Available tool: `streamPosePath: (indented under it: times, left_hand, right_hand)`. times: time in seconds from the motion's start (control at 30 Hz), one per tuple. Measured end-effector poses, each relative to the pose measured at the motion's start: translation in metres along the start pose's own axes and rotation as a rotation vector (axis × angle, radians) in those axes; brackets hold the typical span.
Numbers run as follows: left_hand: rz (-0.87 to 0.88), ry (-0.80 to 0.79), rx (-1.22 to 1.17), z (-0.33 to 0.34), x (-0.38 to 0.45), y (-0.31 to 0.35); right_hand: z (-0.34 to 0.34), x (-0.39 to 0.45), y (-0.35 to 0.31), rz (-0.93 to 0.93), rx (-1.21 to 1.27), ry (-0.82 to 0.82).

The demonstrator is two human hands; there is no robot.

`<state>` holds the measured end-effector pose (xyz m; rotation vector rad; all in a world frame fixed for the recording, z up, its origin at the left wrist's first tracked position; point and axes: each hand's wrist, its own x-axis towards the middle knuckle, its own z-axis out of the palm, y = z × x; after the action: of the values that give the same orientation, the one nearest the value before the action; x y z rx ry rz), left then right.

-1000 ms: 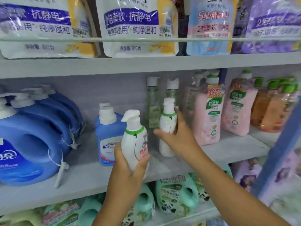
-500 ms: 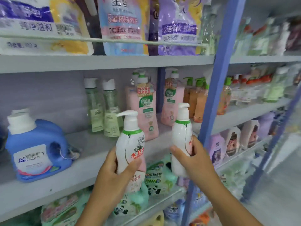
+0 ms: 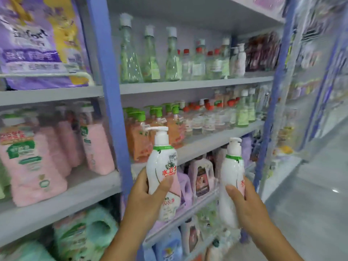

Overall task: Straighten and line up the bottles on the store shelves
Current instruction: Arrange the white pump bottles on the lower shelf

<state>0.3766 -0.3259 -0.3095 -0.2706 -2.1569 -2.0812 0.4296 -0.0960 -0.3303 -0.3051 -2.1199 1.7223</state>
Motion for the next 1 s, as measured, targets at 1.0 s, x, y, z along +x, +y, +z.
streamPosePath:
  times: [1.0]
  left_hand:
    - [0.073, 0.045, 0.073, 0.244, 0.312, -0.074]
  right_hand:
    - [-0.086, 0.375, 0.067, -0.066, 0.004, -0.083]
